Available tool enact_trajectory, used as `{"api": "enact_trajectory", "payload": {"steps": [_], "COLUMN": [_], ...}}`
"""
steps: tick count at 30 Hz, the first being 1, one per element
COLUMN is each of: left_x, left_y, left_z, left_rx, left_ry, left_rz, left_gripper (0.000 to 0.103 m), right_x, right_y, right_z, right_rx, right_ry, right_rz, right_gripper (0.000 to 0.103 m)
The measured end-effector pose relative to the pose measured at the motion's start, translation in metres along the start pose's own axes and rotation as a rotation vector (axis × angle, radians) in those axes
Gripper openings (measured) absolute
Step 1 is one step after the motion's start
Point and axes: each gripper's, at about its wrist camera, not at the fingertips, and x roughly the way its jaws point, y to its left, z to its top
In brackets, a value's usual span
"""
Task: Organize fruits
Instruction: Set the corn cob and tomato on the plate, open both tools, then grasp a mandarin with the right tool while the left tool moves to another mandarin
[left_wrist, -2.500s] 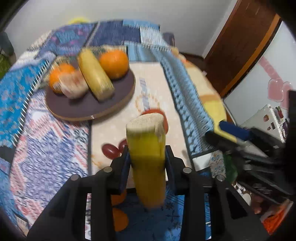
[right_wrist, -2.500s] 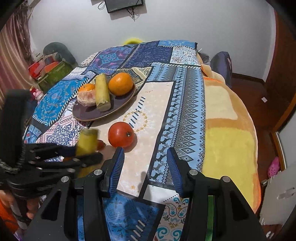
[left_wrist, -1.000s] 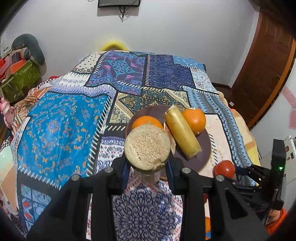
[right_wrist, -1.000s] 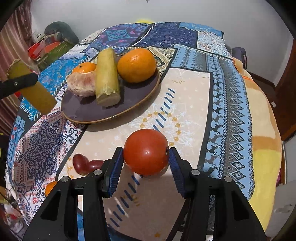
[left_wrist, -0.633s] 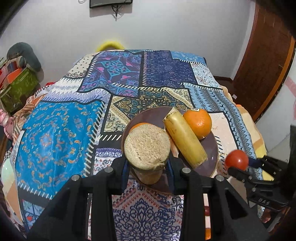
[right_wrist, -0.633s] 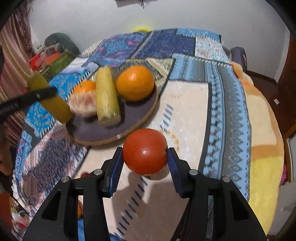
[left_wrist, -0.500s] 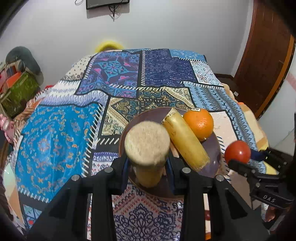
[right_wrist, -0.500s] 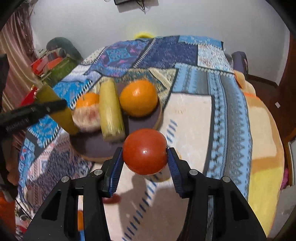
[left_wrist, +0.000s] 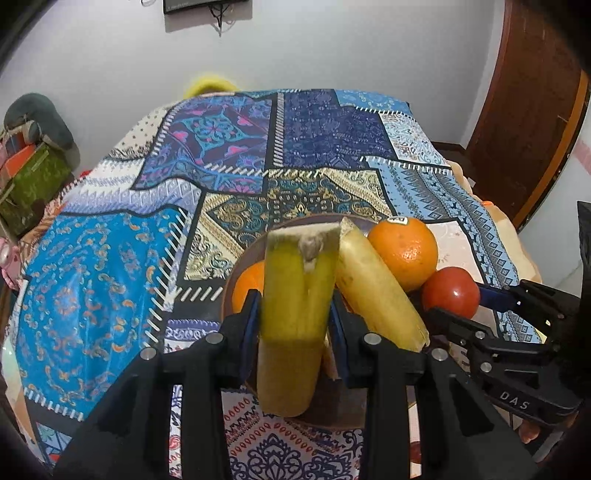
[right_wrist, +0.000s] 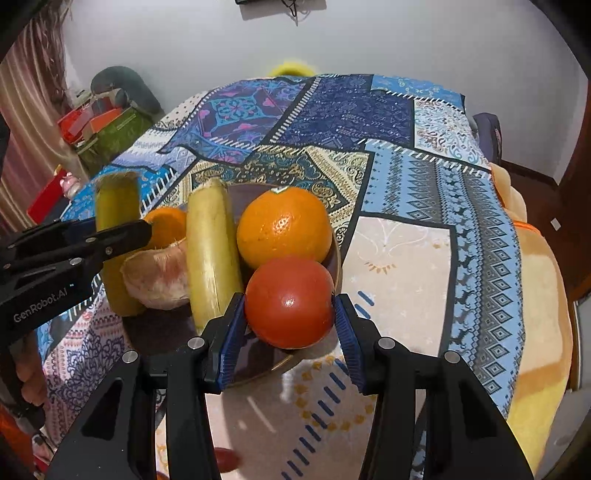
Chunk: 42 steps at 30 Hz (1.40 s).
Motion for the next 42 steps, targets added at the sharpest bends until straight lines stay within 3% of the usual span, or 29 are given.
{"api": "enact_trajectory", "payload": {"steps": [6,10,27,34,42], "left_x": [-0.002,-0.014,-0.109,-0.148,-0.166], "left_y": [0.003,0.004,-0.004,-0.006,-0.001], "left_z": [-0.003,-0.006,-0.038,-0.068,-0.098], "left_rx": [-0.021,-0.026,-0.016,-0.016,-0.029], "left_ry": [0.001,-0.019,-0.097,-0.101,-0.096], "left_rz": [-0.016,-0.012,-0.024,-0.034,-0.003], "left_gripper": [0.045,0.054,0.065,0.069,0.075], "right_x": [-0.001,-0.007,-0.089,-0.119,-0.122], "right_y": [0.002,0.006,0.033,0.049,0.065], "right_z": [0.001,0.003,-0.022,-0.041,-0.065], "right_rx": [-0.017,-0.03,-0.071,-0.085,-0.098], "right_ry": [0.0,-0.013,-0.094,-0.129,-0.112], "right_rz": [-0.013,-0.025,-0.039,-0.017,-0.002], "right_gripper": [0.046,0.056,0.061,0.064,0.066]}}
